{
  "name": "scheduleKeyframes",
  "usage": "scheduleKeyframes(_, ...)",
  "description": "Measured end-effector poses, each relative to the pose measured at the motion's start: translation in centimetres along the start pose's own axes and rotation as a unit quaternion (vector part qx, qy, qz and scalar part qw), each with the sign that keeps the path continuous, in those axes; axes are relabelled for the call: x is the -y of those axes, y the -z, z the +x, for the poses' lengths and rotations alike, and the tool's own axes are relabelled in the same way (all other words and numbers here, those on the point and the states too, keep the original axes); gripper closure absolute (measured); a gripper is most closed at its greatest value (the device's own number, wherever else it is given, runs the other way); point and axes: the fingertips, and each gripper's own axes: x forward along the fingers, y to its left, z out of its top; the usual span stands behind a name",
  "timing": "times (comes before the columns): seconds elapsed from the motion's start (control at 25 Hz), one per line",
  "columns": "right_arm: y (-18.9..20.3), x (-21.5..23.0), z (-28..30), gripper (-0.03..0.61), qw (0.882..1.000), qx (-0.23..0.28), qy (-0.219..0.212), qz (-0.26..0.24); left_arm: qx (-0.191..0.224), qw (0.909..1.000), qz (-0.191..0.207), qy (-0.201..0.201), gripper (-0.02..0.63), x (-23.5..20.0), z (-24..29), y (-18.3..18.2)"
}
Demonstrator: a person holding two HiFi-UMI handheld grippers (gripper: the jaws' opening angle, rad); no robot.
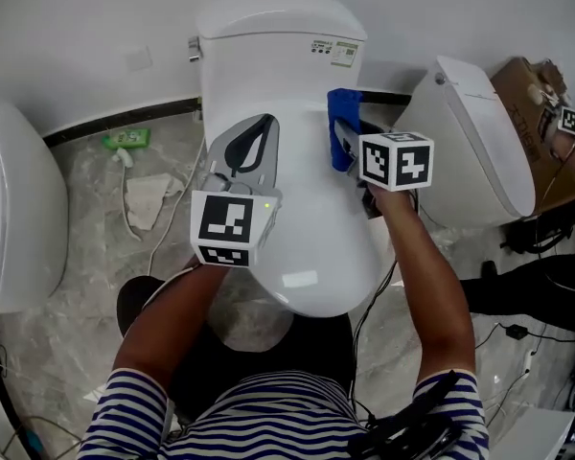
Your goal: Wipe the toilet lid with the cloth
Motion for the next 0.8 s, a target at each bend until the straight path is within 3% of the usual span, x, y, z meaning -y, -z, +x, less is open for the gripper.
scheduleKeyframes(0.16, 0.8, 1.9, 2.1, 0.518, 0.994, -0.106, -0.017, 0.023, -0.001, 1.0000, -0.002, -0.003, 0.609, -0.6, -0.2, 0.0)
scheduleKeyframes(0.36, 2.0, 4.5, 4.3, 0.518, 0.973, -0.228, -0.015, 0.023, -0.004, 0.9999, -0.005, -0.008, 0.609, -1.4, -0.5, 0.0)
scheduleKeyframes(0.64, 2.6, 7.0, 5.3, 0.518, 0.965, -0.259, 0.001, 0.039, -0.004, 0.9999, -0.009, -0.011, 0.609, -2.2, -1.0, -0.2)
scheduleKeyframes(0.8, 2.7, 5.8, 6.4, 0.520, 0.960, -0.280, -0.020, -0.027, -0.006, 0.9998, -0.008, -0.016, 0.609, -2.8, -1.0, 0.0)
